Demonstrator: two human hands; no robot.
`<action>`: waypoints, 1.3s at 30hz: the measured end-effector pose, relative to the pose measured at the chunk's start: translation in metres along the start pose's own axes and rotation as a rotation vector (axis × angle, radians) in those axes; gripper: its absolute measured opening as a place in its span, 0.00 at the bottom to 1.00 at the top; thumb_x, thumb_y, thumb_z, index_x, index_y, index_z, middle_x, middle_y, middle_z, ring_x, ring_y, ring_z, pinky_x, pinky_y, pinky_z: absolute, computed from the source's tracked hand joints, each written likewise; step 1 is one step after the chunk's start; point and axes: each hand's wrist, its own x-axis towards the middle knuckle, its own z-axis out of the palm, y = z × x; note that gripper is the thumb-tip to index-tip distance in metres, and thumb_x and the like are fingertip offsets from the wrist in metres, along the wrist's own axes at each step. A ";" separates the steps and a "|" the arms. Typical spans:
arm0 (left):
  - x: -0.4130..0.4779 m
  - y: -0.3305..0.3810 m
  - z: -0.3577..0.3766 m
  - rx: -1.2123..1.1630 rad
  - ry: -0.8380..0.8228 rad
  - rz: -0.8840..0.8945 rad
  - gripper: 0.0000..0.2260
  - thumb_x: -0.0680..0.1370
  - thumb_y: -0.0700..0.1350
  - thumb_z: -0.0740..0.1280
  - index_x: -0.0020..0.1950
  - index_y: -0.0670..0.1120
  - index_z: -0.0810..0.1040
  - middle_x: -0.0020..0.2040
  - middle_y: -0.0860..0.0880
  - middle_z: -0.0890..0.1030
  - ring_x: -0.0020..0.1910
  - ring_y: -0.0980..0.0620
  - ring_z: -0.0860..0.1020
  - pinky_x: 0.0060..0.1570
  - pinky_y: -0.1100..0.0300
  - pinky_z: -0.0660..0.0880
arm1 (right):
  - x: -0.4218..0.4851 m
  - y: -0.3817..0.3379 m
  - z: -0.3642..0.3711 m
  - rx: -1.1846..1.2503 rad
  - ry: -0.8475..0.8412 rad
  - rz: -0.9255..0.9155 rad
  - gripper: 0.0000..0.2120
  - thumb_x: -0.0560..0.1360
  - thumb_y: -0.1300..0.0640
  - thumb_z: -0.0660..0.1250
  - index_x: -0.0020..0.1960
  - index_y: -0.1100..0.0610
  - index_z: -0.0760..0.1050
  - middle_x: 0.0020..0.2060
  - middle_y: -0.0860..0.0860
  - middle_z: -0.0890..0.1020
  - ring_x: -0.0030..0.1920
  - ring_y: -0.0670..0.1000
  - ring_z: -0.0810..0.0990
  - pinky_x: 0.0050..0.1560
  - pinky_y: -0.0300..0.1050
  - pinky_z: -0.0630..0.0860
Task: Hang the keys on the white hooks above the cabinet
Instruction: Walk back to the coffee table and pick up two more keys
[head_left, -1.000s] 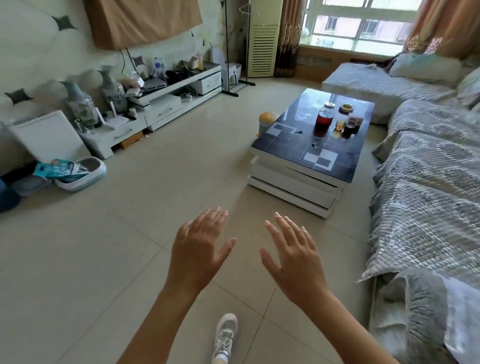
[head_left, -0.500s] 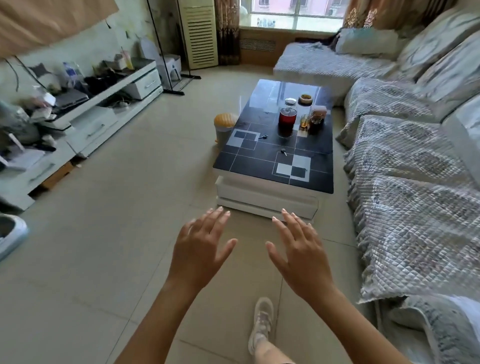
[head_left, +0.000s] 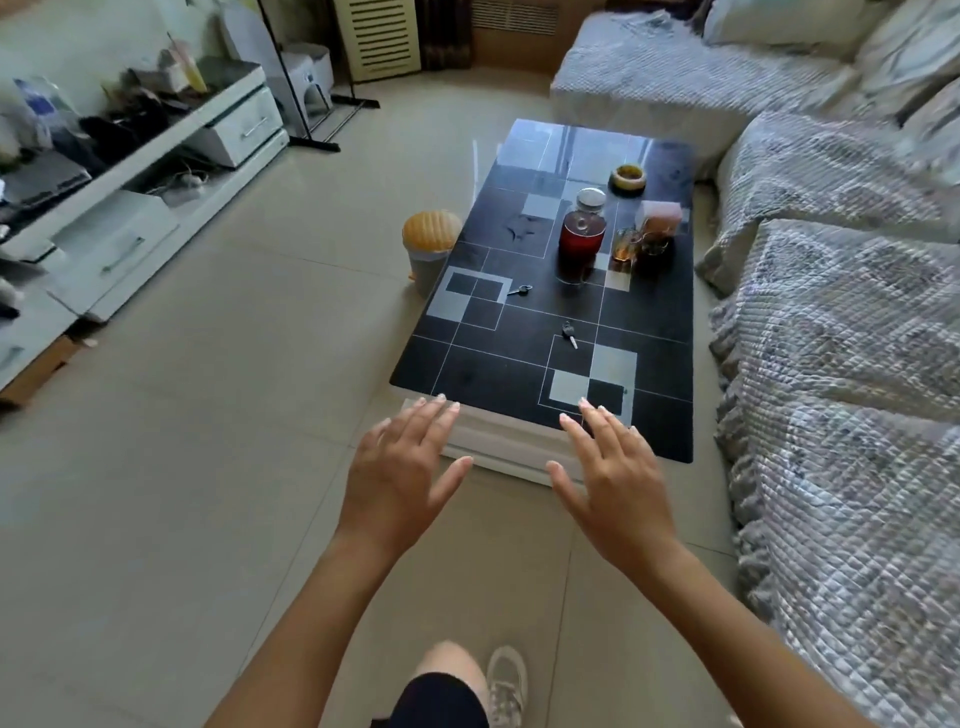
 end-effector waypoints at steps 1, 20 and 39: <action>0.021 -0.004 0.006 -0.007 -0.009 0.001 0.26 0.76 0.60 0.55 0.69 0.48 0.72 0.67 0.49 0.76 0.66 0.49 0.74 0.57 0.51 0.75 | 0.018 0.008 0.005 -0.001 -0.011 0.009 0.26 0.75 0.43 0.54 0.67 0.56 0.73 0.68 0.57 0.74 0.68 0.57 0.72 0.67 0.57 0.66; 0.439 -0.076 0.225 -0.111 -0.236 0.099 0.21 0.77 0.54 0.64 0.68 0.47 0.73 0.67 0.48 0.76 0.67 0.49 0.73 0.61 0.51 0.71 | 0.350 0.177 0.185 -0.094 -0.262 0.161 0.24 0.75 0.47 0.62 0.66 0.59 0.74 0.66 0.59 0.76 0.66 0.59 0.74 0.64 0.58 0.71; 0.587 -0.088 0.479 -0.027 -0.479 0.124 0.28 0.79 0.55 0.59 0.77 0.48 0.57 0.78 0.49 0.58 0.76 0.51 0.58 0.68 0.50 0.63 | 0.426 0.290 0.408 0.054 -0.423 0.462 0.25 0.77 0.49 0.62 0.70 0.59 0.67 0.72 0.58 0.67 0.72 0.57 0.64 0.69 0.55 0.64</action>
